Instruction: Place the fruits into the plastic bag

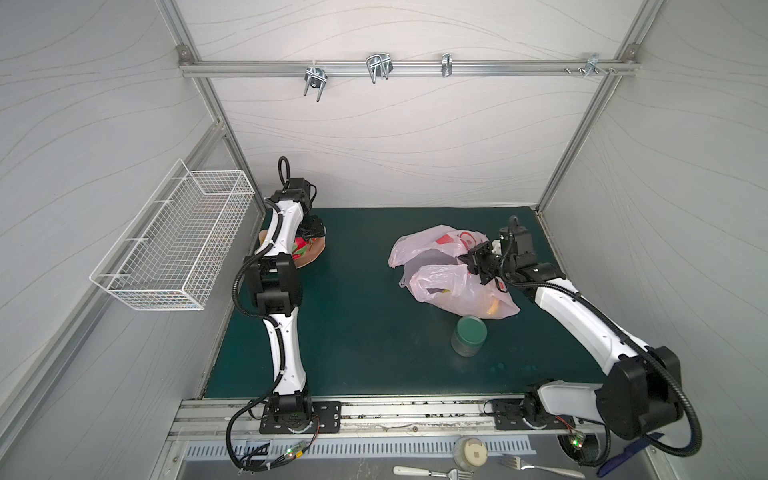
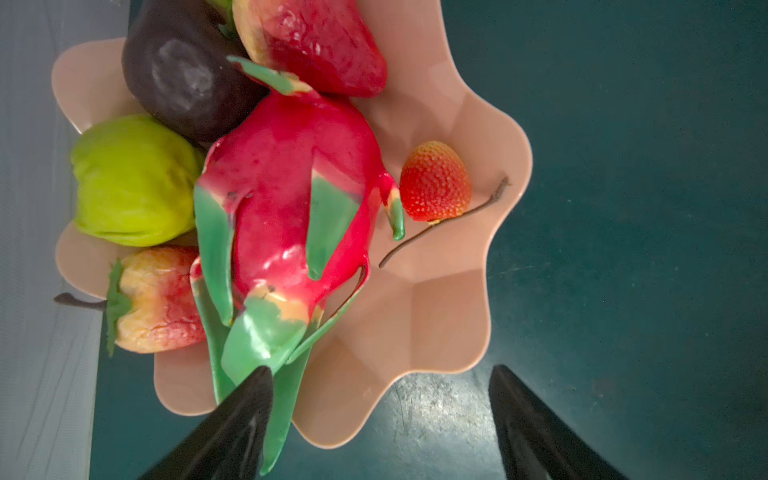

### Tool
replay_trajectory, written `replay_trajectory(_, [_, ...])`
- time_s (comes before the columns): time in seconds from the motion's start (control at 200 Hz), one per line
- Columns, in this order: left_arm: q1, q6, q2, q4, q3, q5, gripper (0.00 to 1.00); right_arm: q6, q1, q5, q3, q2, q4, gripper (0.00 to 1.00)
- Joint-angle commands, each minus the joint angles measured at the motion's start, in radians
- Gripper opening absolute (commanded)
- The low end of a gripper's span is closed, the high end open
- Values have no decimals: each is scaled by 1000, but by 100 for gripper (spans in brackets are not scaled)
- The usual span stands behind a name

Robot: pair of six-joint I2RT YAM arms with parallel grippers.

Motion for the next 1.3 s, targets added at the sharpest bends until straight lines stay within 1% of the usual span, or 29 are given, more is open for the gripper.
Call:
replay_trajectory(0.0, [17, -16, 20, 31, 72, 8, 84, 9, -14, -8, -11, 0, 20, 0])
replay_trajectory(0.19, [32, 23, 29, 26, 70, -80, 84, 7, -21, -19, -5, 23, 28, 0])
replay_trajectory(0.305, [38, 52, 33, 30, 64, -114, 84, 1, -23, -24, 6, 36, 26, 0])
replay_trajectory(0.49, [61, 78, 35, 54, 48, -68, 86, -5, -22, -33, 18, 47, 19, 0])
replay_trajectory(0.63, [89, 80, 53, 62, 60, 18, 87, -14, -21, -25, 24, 41, 2, 0])
replay_trajectory(0.81, [111, 84, 86, 69, 80, 93, 89, -19, -19, -14, 24, 36, -11, 0])
replay_trajectory(1.115, [142, 74, 130, 74, 115, 111, 93, -31, -10, -7, 39, 48, -17, 0])
replay_trajectory(1.125, [142, 74, 131, 73, 116, 111, 93, -30, -11, -6, 40, 49, -17, 0])
replay_trajectory(1.14, [143, 76, 133, 74, 118, 111, 98, -31, -11, -5, 39, 49, -18, 0])
replay_trajectory(1.155, [145, 76, 133, 75, 119, 111, 99, -31, -10, -5, 38, 48, -18, 0])
replay_trajectory(1.296, [152, 80, 145, 83, 129, 104, 99, -28, -8, -7, 35, 55, -17, 0])
